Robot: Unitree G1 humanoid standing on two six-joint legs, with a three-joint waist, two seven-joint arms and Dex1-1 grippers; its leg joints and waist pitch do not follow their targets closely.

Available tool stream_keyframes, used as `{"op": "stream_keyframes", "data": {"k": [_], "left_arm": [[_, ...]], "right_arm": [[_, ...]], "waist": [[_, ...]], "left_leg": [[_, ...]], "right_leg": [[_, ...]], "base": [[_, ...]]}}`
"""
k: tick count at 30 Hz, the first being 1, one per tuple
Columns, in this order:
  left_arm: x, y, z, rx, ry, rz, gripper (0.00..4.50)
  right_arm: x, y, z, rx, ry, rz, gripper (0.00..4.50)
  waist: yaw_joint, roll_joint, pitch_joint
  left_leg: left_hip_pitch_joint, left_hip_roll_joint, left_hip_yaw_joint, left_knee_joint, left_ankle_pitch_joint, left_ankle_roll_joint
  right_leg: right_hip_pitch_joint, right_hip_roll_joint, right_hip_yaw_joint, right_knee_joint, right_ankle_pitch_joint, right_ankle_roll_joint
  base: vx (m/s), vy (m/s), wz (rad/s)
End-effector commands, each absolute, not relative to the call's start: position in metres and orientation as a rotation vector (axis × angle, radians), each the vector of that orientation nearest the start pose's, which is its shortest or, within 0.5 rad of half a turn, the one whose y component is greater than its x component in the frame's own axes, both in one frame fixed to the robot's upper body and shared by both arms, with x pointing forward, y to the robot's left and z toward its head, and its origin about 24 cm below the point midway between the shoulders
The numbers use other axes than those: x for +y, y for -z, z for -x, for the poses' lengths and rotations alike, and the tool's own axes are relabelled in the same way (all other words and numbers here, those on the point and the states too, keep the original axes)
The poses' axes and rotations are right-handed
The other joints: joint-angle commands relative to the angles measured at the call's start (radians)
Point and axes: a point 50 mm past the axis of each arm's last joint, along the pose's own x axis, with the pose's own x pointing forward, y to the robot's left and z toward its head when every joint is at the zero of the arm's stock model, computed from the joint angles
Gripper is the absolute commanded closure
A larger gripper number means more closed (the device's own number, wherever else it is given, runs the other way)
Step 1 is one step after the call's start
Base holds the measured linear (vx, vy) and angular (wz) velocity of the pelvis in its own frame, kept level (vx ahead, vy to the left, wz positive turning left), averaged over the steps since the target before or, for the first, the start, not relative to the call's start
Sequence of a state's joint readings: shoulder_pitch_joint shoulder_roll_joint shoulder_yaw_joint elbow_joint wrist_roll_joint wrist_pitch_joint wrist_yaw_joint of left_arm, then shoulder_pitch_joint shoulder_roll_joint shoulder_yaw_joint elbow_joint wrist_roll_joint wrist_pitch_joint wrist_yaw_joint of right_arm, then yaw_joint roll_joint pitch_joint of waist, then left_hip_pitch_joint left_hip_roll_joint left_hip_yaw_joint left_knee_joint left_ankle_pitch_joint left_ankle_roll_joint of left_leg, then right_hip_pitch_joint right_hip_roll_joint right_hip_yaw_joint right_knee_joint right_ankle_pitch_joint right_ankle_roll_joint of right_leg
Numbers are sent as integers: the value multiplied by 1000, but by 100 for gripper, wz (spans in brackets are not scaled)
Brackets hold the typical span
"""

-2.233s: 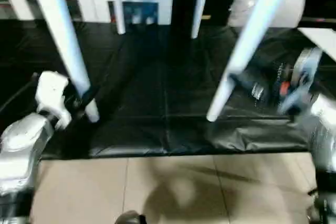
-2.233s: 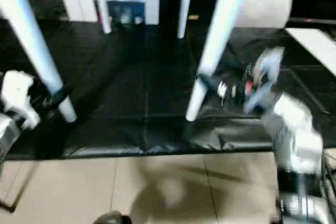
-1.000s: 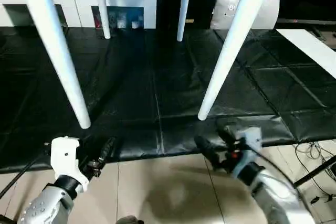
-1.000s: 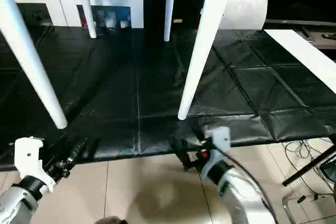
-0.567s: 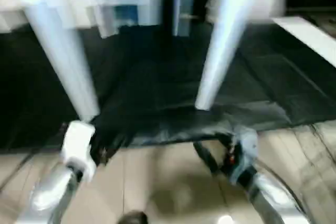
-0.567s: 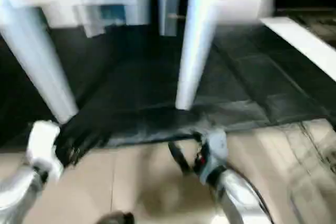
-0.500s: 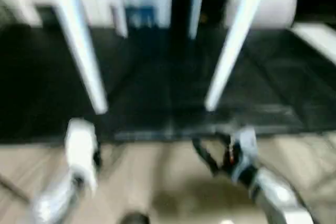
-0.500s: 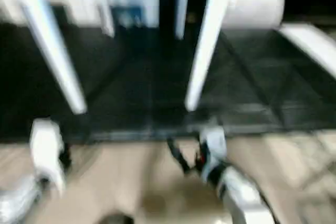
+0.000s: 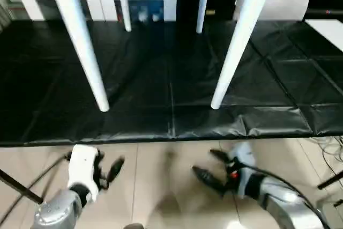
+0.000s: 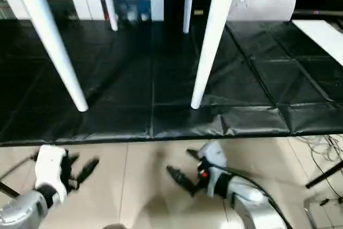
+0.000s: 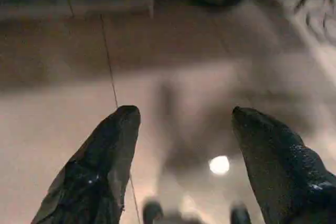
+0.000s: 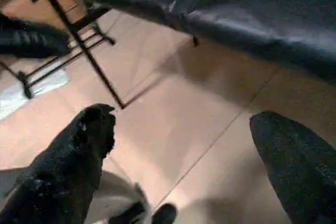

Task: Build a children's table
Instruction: Flip table

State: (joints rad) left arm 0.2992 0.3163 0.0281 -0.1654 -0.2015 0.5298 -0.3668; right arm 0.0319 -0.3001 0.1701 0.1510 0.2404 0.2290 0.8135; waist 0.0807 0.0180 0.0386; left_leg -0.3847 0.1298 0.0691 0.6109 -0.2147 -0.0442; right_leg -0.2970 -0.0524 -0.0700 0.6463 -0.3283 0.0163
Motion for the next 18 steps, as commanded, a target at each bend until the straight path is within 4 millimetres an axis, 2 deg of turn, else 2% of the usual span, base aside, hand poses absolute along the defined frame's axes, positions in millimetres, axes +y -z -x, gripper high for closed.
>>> {"op": "stream_keyframes", "data": {"k": [1,2,3,4,5,6,7,9,10,11,13,14,15,17,18], "left_arm": [[210,27,-164,748,298,-6,129],[211,33,-165,798,335,13,129],[211,33,-165,798,335,13,129],[211,36,-168,826,385,10,129],[212,38,-171,840,404,3,129],[212,42,-174,862,420,14,129],[212,48,-178,891,449,40,129],[213,59,-180,949,480,57,129],[213,66,-181,982,488,46,129],[215,78,-181,1043,490,2,129],[215,84,-182,1061,495,-32,129],[213,92,-186,1058,486,-67,129],[210,97,-191,1038,469,-90,129],[200,103,-198,1005,414,-42,129],[198,106,-199,1013,385,-1,129]], "right_arm": [[-146,26,-213,510,-901,-104,0],[-148,37,-215,565,-837,-107,0],[-148,37,-215,565,-837,-107,0],[-150,49,-217,610,-788,-85,0],[-151,57,-216,646,-757,-81,0],[-151,65,-215,683,-727,-74,0],[-151,75,-214,720,-695,-65,0],[-151,87,-212,772,-635,-82,0],[-151,93,-211,796,-598,-86,0],[-150,99,-210,823,-552,-92,0],[-150,102,-210,836,-524,-113,0],[-149,106,-209,853,-483,-150,0],[-149,110,-208,871,-441,-179,0],[-150,118,-205,908,-360,-195,0],[-150,120,-204,919,-339,-205,0]], "waist": [[-2,-2,-40],[-2,-4,-36],[-1,0,-35],[0,-4,-34],[3,-3,-31],[3,-1,-31],[2,-3,-28],[5,1,-26],[3,1,-27],[0,5,-28],[1,6,-30],[-5,2,-32],[-5,2,-32],[-6,-1,-34],[-3,2,-37]], "left_leg": [[12,87,-26,-64,69,168],[14,87,-24,-68,45,178],[16,88,-23,-73,13,173],[17,92,-21,-75,-5,171],[18,93,-18,-84,-54,154],[20,93,-16,-85,-71,147],[21,91,-9,-90,-116,127],[21,94,-3,-97,-176,93],[24,95,5,-100,-209,63],[23,97,6,-107,-235,32],[20,101,6,-110,-230,26],[19,102,10,-110,-219,32],[19,102,10,-110,-219,32],[22,104,17,-106,-199,41],[21,108,19,-104,-183,45]], "right_leg": [[23,-95,44,-61,440,-137],[18,-99,46,-65,377,-173],[15,-101,47,-70,299,-217],[15,-102,48,-73,271,-233],[13,-103,49,-75,204,-270],[10,-104,50,-75,186,-279],[6,-105,53,-79,141,-295],[9,-111,54,-85,82,-299],[5,-111,57,-89,47,-291],[6,-113,61,-89,26,-275],[9,-117,62,-88,51,-265],[9,-119,65,-86,89,-259],[9,-119,65,-86,89,-259],[6,-127,70,-88,116,-272],[6,-129,71,-85,145,-280]], "base": [[0,0,0],[0,0,0],[0,0,0],[0,0,0],[0,0,0],[0,0,0],[-55,19,2],[-55,20,1],[0,0,0],[0,0,0],[0,0,0],[0,0,0],[0,0,0],[0,0,0],[0,0,0]]}}
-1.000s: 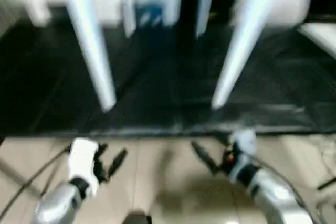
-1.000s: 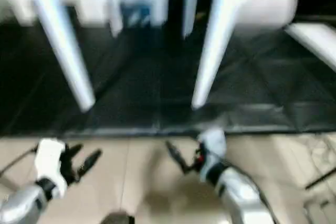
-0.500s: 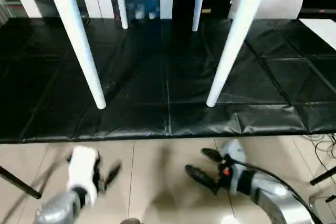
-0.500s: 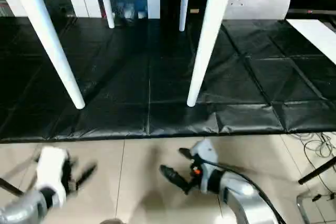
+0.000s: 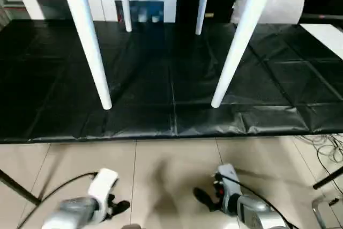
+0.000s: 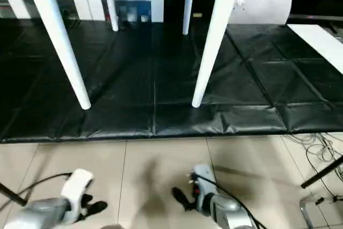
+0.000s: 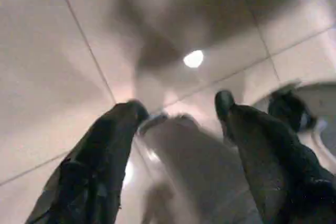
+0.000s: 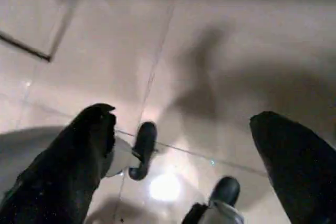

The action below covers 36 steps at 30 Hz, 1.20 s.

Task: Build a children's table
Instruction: Flip table

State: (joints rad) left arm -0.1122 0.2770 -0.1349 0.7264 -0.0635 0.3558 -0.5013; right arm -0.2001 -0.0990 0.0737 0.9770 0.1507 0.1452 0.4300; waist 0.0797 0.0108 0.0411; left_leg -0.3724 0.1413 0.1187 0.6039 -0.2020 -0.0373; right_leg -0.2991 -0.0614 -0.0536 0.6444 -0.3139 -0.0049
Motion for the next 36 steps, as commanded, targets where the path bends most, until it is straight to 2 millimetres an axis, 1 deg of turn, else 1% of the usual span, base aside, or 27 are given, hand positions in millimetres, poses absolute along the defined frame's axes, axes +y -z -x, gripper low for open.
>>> {"op": "stream_keyframes", "data": {"k": [1,2,3,4,5,6,7,8,9,10,12,13,15,16,18,19,20,21,22,23,24,25,26,29,30,31,36], "left_arm": [[198,106,-199,1013,385,-1,129],[192,113,-199,1032,296,85,129],[190,117,-199,1039,262,109,129],[188,119,-197,1041,235,131,129],[187,121,-197,1038,219,144,129],[186,123,-196,1034,212,149,129],[185,127,-193,1039,194,151,129],[184,130,-188,1043,193,138,129],[182,133,-183,1039,201,111,129],[182,134,-182,1033,208,95,129],[181,137,-175,1029,227,62,129],[180,138,-173,1035,226,61,129],[179,141,-167,1049,223,78,129],[179,142,-165,1054,222,72,129],[179,143,-165,1053,221,62,129],[179,144,-165,1056,224,49,129],[179,144,-165,1056,225,39,129],[179,145,-164,1055,227,32,129],[179,145,-164,1060,225,28,129],[179,146,-163,1064,222,27,129],[179,146,-163,1069,222,25,129],[179,147,-162,1074,221,23,129],[178,147,-162,1076,221,22,129],[174,148,-161,1082,218,21,129],[172,149,-161,1083,217,22,129],[172,149,-161,1083,216,22,129],[172,149,-161,1083,216,22,129]], "right_arm": [[-150,120,-204,919,-339,-205,0],[-151,127,-199,954,-286,-215,0],[-152,130,-196,971,-261,-214,0],[-155,132,-194,982,-227,-211,0],[-157,134,-192,991,-191,-211,0],[-158,135,-192,994,-169,-212,0],[-160,137,-189,1012,-129,-195,0],[-161,140,-185,1045,-102,-168,0],[-161,143,-180,1075,-90,-134,0],[-161,144,-179,1083,-91,-121,0],[-159,147,-173,1104,-101,-87,0],[-159,147,-172,1107,-102,-82,0],[-158,150,-167,1116,-104,-83,0],[-156,152,-162,1130,-108,-85,0],[-155,153,-160,1134,-111,-80,0],[-154,153,-158,1139,-116,-75,0],[-152,155,-156,1148,-116,-67,0],[-151,155,-154,1156,-114,-61,0],[-151,156,-153,1164,-112,-55,0],[-150,156,-152,1168,-111,-53,0],[-150,157,-151,1178,-102,-56,0],[-149,157,-150,1182,-98,-58,0],[-148,157,-150,1182,-97,-60,0],[-159,156,-152,1186,-85,-57,0],[-161,156,-152,1193,-84,-53,0],[-162,156,-152,1194,-84,-53,0],[-162,156,-152,1194,-84,-53,0]], "waist": [[-3,7,-40],[2,13,-43],[-4,14,-45],[1,10,-49],[2,9,-50],[3,6,-53],[6,8,-60],[5,6,-58],[3,9,-56],[2,14,-53],[-2,13,-46],[-2,13,-45],[-1,18,-37],[-1,17,-35],[2,18,-34],[3,17,-35],[3,21,-34],[3,21,-34],[3,20,-35],[4,25,-37],[3,23,-38],[3,25,-38],[3,21,-38],[4,18,-37],[4,19,-35],[5,20,-37],[4,17,-35]], "left_leg": [[8,95,-27,-95,-185,43],[5,96,-28,-91,-150,61],[8,92,-24,-86,-127,71],[5,92,-23,-81,-97,86],[4,91,-22,-78,-81,95],[2,90,-21,-73,-56,114],[3,91,-20,-67,-23,130],[3,93,-20,-67,-17,140],[-1,95,-22,-69,-10,153],[1,98,-22,-71,-29,154],[0,106,-21,-83,-125,140],[2,107,-21,-86,-149,132],[6,111,-18,-96,-227,93],[6,111,-15,-97,-246,75],[8,112,-9,-99,-252,57],[9,114,-7,-99,-251,52],[7,112,-5,-98,-230,47],[7,112,-5,-98,-230,47],[5,112,-5,-98,-215,52],[6,112,-5,-96,-205,56],[5,112,-5,-95,-192,65],[5,112,-5,-94,-186,69],[4,112,-3,-93,-183,77],[4,112,-1,-91,-176,90],[5,113,-2,-94,-185,90],[7,115,-2,-93,-188,86],[3,114,0,-93,-189,86]], "right_leg": [[7,-119,54,-81,149,-264],[11,-120,53,-76,196,-262],[6,-115,53,-74,250,-266],[11,-120,53,-71,293,-268],[11,-119,53,-70,316,-266],[11,-120,53,-67,357,-262],[9,-119,51,-61,402,-256],[7,-117,50,-60,415,-252],[5,-115,46,-59,420,-248],[2,-117,46,-62,396,-250],[0,-119,48,-71,280,-260],[-1,-119,49,-74,248,-262],[-7,-119,54,-83,137,-270],[-9,-120,57,-87,102,-271],[-12,-118,59,-89,82,-268],[-12,-119,59,-89,83,-265],[-12,-118,60,-88,109,-255],[-12,-118,60,-88,109,-255],[-11,-118,61,-84,137,-251],[-12,-119,60,-82,164,-247],[-10,-120,61,-80,191,-245],[-11,-120,60,-79,204,-245],[-11,-121,60,-79,218,-244],[-11,-122,61,-81,215,-241],[-11,-121,61,-83,198,-238],[-12,-121,61,-83,190,-240],[-12,-123,62,-85,170,-246]], "base": [[0,0,0],[0,0,0],[0,0,0],[0,0,0],[0,0,0],[0,0,0],[0,0,0],[0,0,0],[0,0,0],[0,0,0],[0,0,0],[0,0,0],[0,0,0],[0,0,0],[0,0,0],[0,0,0],[0,0,0],[0,0,0],[0,0,0],[0,0,0],[0,0,0],[0,0,0],[0,0,0],[0,0,0],[0,0,0],[0,0,0],[0,0,0]]}}
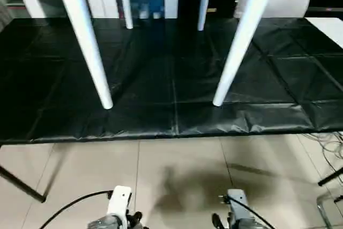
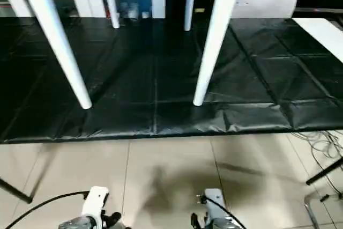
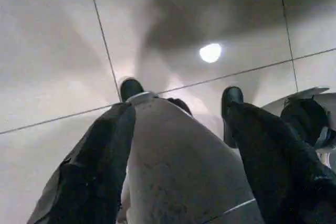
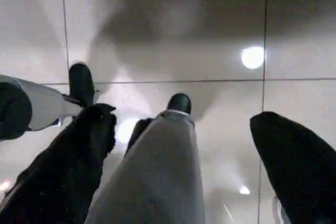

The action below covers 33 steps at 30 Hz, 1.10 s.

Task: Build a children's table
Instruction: Flip table

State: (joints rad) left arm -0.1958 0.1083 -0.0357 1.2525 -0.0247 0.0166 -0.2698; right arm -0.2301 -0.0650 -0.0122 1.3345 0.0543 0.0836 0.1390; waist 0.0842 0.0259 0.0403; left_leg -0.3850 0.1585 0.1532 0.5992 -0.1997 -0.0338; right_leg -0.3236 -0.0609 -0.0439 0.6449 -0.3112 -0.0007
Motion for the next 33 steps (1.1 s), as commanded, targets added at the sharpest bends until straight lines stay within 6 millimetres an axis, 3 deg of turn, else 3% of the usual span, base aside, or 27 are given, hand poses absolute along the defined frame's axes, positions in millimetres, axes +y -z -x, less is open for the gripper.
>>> {"op": "stream_keyframes", "data": {"k": [1,6,13,33], "left_arm": [[172,149,-161,1083,216,22,129],[172,149,-161,1083,216,22,129],[172,149,-161,1083,216,22,129],[172,149,-161,1083,216,22,129]], "right_arm": [[-162,156,-152,1194,-84,-53,0],[-162,156,-152,1194,-84,-53,0],[-162,156,-152,1194,-84,-53,0],[-162,156,-152,1194,-84,-53,0]], "waist": [[-2,0,-37],[0,1,-38],[-1,2,-33],[-1,2,-31]], "left_leg": [[13,95,-34,-85,-164,92],[15,97,-31,-83,-154,112],[16,99,-31,-88,-191,91],[15,99,-29,-91,-195,86]], "right_leg": [[14,-123,52,-82,194,-251],[9,-120,51,-78,244,-253],[7,-121,54,-84,176,-256],[5,-121,56,-87,167,-252]], "base": [[0,0,0],[0,0,0],[0,0,0],[0,0,0]]}}
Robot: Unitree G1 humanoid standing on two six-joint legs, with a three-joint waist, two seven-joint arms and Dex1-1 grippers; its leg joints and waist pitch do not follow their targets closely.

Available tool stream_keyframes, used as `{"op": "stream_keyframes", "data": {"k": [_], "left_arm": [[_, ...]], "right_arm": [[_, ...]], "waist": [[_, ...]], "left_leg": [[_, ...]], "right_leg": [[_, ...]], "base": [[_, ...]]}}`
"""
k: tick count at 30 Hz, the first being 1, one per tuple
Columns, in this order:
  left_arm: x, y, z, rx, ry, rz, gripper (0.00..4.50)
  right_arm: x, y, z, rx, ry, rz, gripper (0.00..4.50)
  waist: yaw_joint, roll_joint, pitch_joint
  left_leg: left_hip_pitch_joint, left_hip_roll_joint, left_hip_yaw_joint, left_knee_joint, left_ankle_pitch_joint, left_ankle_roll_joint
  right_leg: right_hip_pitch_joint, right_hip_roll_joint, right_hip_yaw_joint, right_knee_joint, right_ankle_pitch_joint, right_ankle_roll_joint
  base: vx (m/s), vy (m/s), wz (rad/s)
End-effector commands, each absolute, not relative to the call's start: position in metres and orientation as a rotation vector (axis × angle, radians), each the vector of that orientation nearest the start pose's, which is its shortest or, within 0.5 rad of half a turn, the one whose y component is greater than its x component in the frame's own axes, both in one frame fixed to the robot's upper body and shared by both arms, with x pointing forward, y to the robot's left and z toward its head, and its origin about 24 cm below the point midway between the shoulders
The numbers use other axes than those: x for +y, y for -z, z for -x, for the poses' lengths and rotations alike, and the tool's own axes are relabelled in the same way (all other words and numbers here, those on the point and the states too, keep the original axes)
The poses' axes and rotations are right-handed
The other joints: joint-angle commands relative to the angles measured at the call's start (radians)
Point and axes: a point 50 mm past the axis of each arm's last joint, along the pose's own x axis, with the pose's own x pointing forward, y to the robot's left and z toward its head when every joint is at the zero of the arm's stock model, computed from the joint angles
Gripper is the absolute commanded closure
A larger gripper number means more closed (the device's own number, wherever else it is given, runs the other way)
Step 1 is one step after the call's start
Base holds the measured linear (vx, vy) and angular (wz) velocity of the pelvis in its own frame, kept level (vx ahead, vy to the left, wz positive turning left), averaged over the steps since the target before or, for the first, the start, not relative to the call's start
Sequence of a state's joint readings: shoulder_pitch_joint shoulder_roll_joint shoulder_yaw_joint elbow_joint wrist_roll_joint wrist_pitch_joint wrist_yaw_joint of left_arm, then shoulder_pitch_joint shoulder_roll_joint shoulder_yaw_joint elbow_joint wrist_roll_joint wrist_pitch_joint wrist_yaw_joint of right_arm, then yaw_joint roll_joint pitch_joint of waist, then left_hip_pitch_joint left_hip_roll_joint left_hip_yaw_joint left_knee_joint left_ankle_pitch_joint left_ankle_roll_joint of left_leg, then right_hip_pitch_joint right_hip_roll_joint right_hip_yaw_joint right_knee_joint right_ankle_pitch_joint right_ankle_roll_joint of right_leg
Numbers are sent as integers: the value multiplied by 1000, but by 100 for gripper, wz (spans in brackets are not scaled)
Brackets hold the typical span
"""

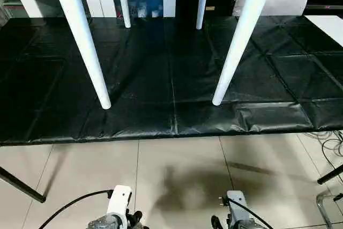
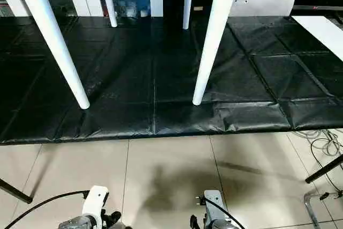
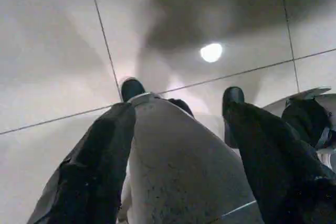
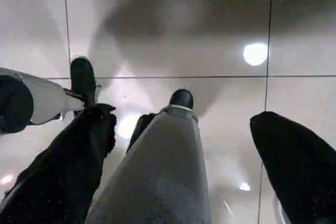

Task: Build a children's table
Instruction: Flip table

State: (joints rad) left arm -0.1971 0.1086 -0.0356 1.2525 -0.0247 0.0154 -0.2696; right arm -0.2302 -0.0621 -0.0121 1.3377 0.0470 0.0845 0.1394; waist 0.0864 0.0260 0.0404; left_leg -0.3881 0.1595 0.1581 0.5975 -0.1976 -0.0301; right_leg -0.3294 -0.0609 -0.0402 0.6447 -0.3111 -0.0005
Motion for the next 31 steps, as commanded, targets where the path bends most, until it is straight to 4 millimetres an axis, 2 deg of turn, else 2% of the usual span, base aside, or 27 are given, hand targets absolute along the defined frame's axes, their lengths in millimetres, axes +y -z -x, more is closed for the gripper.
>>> {"op": "stream_keyframes", "data": {"k": [1,24,31], "left_arm": [[172,149,-161,1083,216,22,129],[172,149,-161,1083,216,22,129],[172,149,-161,1083,216,22,129]], "right_arm": [[-162,156,-152,1194,-84,-53,0],[-162,156,-152,1194,-84,-53,0],[-162,156,-152,1194,-84,-53,0]], "waist": [[-3,2,-31],[-4,3,-29],[-4,2,-31]], "left_leg": [[18,98,-34,-89,-198,82],[18,100,-34,-93,-202,77],[17,99,-33,-90,-181,86]], "right_leg": [[10,-121,52,-88,164,-252],[8,-120,53,-91,142,-250],[10,-121,53,-87,186,-250]], "base": [[0,0,0],[0,0,0],[0,0,0]]}}
